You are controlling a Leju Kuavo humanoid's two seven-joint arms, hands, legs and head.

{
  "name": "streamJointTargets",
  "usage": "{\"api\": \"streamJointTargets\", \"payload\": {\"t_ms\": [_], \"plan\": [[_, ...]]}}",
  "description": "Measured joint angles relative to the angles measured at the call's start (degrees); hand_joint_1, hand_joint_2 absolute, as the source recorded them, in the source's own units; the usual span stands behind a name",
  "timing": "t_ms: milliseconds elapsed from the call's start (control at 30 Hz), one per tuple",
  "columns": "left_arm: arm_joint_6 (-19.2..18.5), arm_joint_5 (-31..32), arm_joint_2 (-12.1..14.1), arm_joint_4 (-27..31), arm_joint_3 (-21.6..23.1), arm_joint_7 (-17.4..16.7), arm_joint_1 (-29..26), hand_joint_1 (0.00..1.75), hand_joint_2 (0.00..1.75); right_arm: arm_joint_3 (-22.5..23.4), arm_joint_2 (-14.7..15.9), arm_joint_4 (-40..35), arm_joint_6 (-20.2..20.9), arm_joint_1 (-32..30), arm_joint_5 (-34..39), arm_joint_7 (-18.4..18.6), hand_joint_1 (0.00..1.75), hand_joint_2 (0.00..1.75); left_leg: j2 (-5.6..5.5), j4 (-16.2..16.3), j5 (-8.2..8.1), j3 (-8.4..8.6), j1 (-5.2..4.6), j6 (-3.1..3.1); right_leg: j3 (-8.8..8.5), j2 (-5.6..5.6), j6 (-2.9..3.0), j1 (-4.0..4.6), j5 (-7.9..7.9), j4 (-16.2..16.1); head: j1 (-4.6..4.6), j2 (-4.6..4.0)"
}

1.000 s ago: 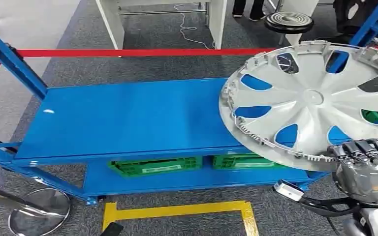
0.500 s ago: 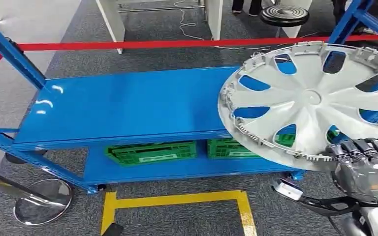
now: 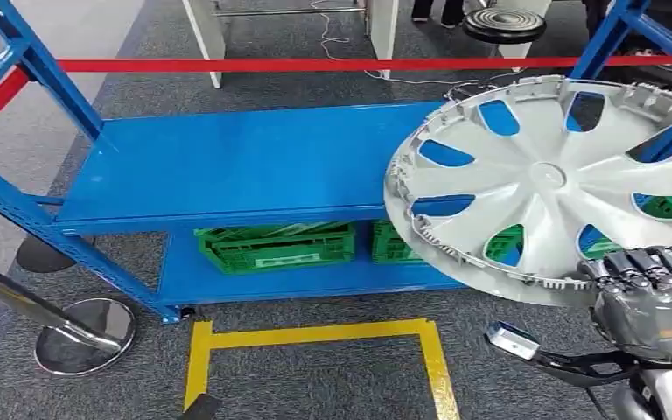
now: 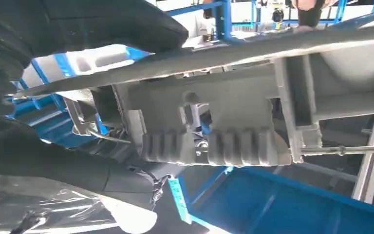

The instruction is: Take the parts from the cabinet and place them on the table.

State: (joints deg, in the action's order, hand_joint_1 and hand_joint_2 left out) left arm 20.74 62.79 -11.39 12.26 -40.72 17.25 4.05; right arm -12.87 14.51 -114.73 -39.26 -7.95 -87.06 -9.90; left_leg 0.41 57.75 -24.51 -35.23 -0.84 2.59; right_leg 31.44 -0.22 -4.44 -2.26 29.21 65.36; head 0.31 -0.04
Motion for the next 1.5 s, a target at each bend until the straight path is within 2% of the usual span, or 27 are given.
{"api": "streamJointTargets", "payload": {"t_ms": [33,67,167,200,233,300,367,433,500,567,600,700,733,767,833,867,933,1000,1033,1067,1100,1200,1233,1300,1367,1433,1500], "plan": [[0.0,0.0,0.2,0.0,0.0,0.0,0.0,0.00,1.75,0.0,0.0,0.0,0.0,0.2,0.0,-0.1,1.75,1.75,-0.11,0.8,0.12,-1.06,-0.30,-0.34,-3.39,0.12,-0.63,0.25,2.96,-4.4,0.15,0.02],[0.0,0.0,0.1,0.0,0.0,0.0,0.0,0.00,1.75,0.1,0.0,-0.1,0.0,0.2,0.0,-0.2,1.75,1.75,-0.15,1.7,0.32,-1.73,-0.27,-0.57,-4.45,0.46,0.82,0.45,4.08,-7.1,-0.02,0.00],[0.0,0.0,0.2,0.0,0.0,-0.1,-0.2,0.00,1.75,0.1,0.0,0.0,0.0,0.0,0.0,-0.5,1.75,1.75,-0.30,1.8,2.02,-2.54,-0.24,-1.08,-2.42,0.06,2.57,0.68,3.24,-6.5,0.11,0.02],[0.0,0.0,0.2,0.0,0.0,-0.1,-0.4,0.00,1.75,0.1,0.0,0.1,0.0,0.1,0.0,-0.5,1.75,1.75,-0.34,2.1,1.26,-2.90,-0.04,-1.44,-1.53,-0.23,3.17,0.46,2.64,-6.5,0.30,0.00],[0.0,0.0,0.2,0.0,0.0,-0.1,-0.5,0.00,1.75,0.2,0.0,0.0,0.0,0.0,0.0,-0.5,1.75,1.75,-0.35,3.5,-1.91,-3.57,-0.01,-1.92,-1.06,-0.18,3.76,0.48,2.11,-6.5,0.02,0.02],[0.0,0.0,0.2,0.0,0.0,-0.1,-0.5,0.00,1.75,0.2,0.0,0.0,0.0,0.0,0.0,-0.5,1.75,1.75,-0.33,11.3,-9.56,-5.01,0.29,-2.44,0.47,-0.21,4.00,0.60,0.57,-6.4,-0.24,0.02],[0.0,0.0,0.1,0.0,0.0,-0.1,-0.4,0.00,1.75,0.5,0.0,0.0,0.0,-0.1,0.0,-0.5,1.75,1.75,-0.34,18.6,-12.66,-5.38,0.31,-2.33,2.24,-0.30,4.01,0.85,-0.69,-6.3,-0.26,0.00],[0.0,0.0,0.2,0.0,0.0,-0.1,-0.5,0.00,1.75,0.5,0.0,0.0,0.0,-0.2,0.0,-0.5,1.75,1.75,-0.36,18.1,-9.61,-2.74,0.22,-1.74,3.79,-0.33,4.06,1.16,-1.87,-6.2,-0.26,0.02],[0.0,0.0,0.1,0.0,0.0,-0.1,-0.4,0.00,1.75,0.6,0.0,0.0,0.0,-0.2,0.0,-0.6,1.75,1.75,-0.43,9.1,-5.93,4.09,-0.30,-0.33,4.86,-0.31,4.07,1.52,-2.98,-6.2,-0.28,0.02],[0.1,0.0,0.3,0.0,0.0,-0.1,-0.1,0.00,1.75,0.8,0.0,0.0,0.0,-0.2,0.0,-0.6,1.75,1.75,-0.51,-1.2,-8.02,10.39,-0.90,1.11,5.28,-0.33,3.72,1.71,-3.90,-6.2,-0.24,0.00],[0.1,0.0,0.3,0.0,0.0,-0.1,0.0,0.00,1.75,0.8,0.0,0.0,0.0,-0.2,0.0,-0.5,1.75,1.75,-0.57,-2.0,-8.29,10.58,-1.00,0.58,5.49,-0.52,3.31,1.50,-4.58,-6.3,-0.15,0.00],[0.0,0.0,0.2,0.0,0.0,-0.1,-0.1,0.00,1.75,0.8,0.0,0.0,0.0,-0.2,0.0,0.1,1.75,1.75,-0.50,-3.2,-5.81,9.48,-0.89,0.83,5.88,-0.55,2.16,1.38,-6.09,-7.0,-0.22,0.02],[0.0,0.1,0.2,0.0,0.0,-0.1,0.0,0.00,1.75,0.8,0.0,0.0,0.0,-0.3,0.0,0.8,1.75,1.75,-0.17,-3.4,-4.91,8.92,-0.75,0.74,6.85,-0.28,2.00,1.35,-4.07,-6.1,-0.20,0.02],[0.0,0.2,0.2,0.0,0.0,-0.1,0.2,0.00,1.75,0.7,0.2,0.0,0.0,-0.3,0.0,1.3,1.75,1.75,-0.16,-3.4,-4.16,7.83,-0.75,1.32,8.03,-0.05,1.96,1.28,-0.30,-3.6,-0.02,0.00],[0.0,0.2,0.0,0.0,0.0,-0.1,0.4,0.00,1.75,0.4,0.7,-0.1,0.0,-0.3,0.0,2.7,1.75,1.75,-0.13,-2.9,-2.94,5.86,-0.86,1.32,9.69,0.04,1.72,1.27,5.91,4.4,0.08,0.00],[0.0,0.3,0.0,0.0,0.0,-0.1,0.5,0.00,1.75,0.2,1.1,-0.3,0.0,-0.4,0.0,3.5,1.75,1.75,-0.09,-2.6,-2.28,4.70,-0.89,1.30,10.25,0.05,1.54,1.29,6.87,8.4,0.17,0.00],[0.0,0.3,0.0,0.0,0.0,-0.4,0.6,0.00,1.75,-0.1,1.8,-0.3,0.0,-0.5,0.0,4.4,1.75,1.75,0.03,-1.8,-1.04,2.39,-0.89,1.14,8.80,0.03,1.26,1.18,3.28,10.6,0.13,0.02],[0.0,0.3,0.0,0.0,0.0,-0.5,0.7,0.00,1.75,-0.2,2.3,-0.5,0.0,-0.5,0.0,4.8,1.75,1.75,0.05,-0.7,-0.19,0.34,-0.84,0.80,3.42,0.00,1.09,0.95,-0.54,4.7,0.11,0.02],[0.0,0.3,0.0,0.0,0.0,-0.5,0.8,0.00,1.75,-0.4,2.4,-0.5,0.0,-0.4,0.0,4.9,1.75,1.75,0.02,0.1,0.16,-0.46,-0.86,0.50,-0.56,0.01,0.94,0.77,-0.17,-0.4,0.18,0.00],[0.0,0.3,0.1,0.0,0.0,-0.6,0.9,0.00,1.75,-0.5,2.6,-0.6,0.0,-0.3,0.0,5.0,1.75,1.75,-0.03,0.7,0.41,-1.36,-1.17,0.16,-4.21,0.03,0.81,0.88,3.15,-5.4,0.15,0.00],[0.0,0.3,0.2,0.0,0.0,-0.7,0.9,0.00,1.75,-0.7,2.8,-0.9,-0.1,-0.3,0.0,5.1,1.75,1.75,-0.06,1.4,0.73,-1.77,-1.27,0.01,-5.26,0.25,1.43,0.99,4.19,-8.1,0.04,0.02],[0.0,0.3,0.3,0.0,0.0,-0.8,0.9,0.00,1.75,-0.9,3.1,-1.0,-0.1,-0.5,0.0,5.1,1.75,1.75,-0.21,1.4,2.59,-2.93,-1.23,-0.40,-2.80,-0.12,3.06,1.02,3.07,-7.8,0.11,0.02],[0.0,0.3,0.3,0.0,0.0,-0.8,0.8,0.00,1.75,-1.0,3.2,-1.0,0.0,-0.3,0.0,5.1,1.75,1.75,-0.42,1.8,1.04,-3.30,-0.98,-0.93,-2.49,-0.43,3.44,0.86,2.51,-7.7,0.23,0.02],[0.0,0.3,0.3,0.0,0.0,-0.9,0.6,0.00,1.75,-1.0,3.3,-1.1,0.0,-0.4,0.0,5.2,1.75,1.75,-0.40,7.9,-6.89,-4.41,-0.47,-2.07,-1.40,-0.44,4.07,0.79,1.18,-7.7,-0.33,0.02],[0.0,0.3,0.3,0.0,0.0,-0.9,0.7,0.00,1.75,-1.1,3.3,-1.1,0.0,-0.4,0.0,5.4,1.75,1.75,-0.40,16.1,-11.80,-5.35,0.04,-2.50,0.34,-0.49,4.03,0.83,-0.26,-7.6,-0.40,0.00],[0.0,0.4,0.3,0.0,0.0,-0.9,0.8,0.00,1.75,-1.1,3.3,-1.1,0.0,-0.4,0.0,5.5,1.75,1.75,-0.41,18.4,-10.00,-4.03,0.17,-2.53,2.20,-0.58,3.95,0.84,-1.46,-7.2,-0.39,0.02],[-0.1,0.7,0.3,0.0,0.0,-1.0,0.9,0.00,1.75,-1.3,3.5,-1.1,0.0,-0.5,0.0,5.6,1.75,1.75,-0.43,12.0,-5.64,1.36,0.13,-2.04,3.68,-0.57,3.77,0.89,-2.53,-7.1,-0.39,0.00]]}}
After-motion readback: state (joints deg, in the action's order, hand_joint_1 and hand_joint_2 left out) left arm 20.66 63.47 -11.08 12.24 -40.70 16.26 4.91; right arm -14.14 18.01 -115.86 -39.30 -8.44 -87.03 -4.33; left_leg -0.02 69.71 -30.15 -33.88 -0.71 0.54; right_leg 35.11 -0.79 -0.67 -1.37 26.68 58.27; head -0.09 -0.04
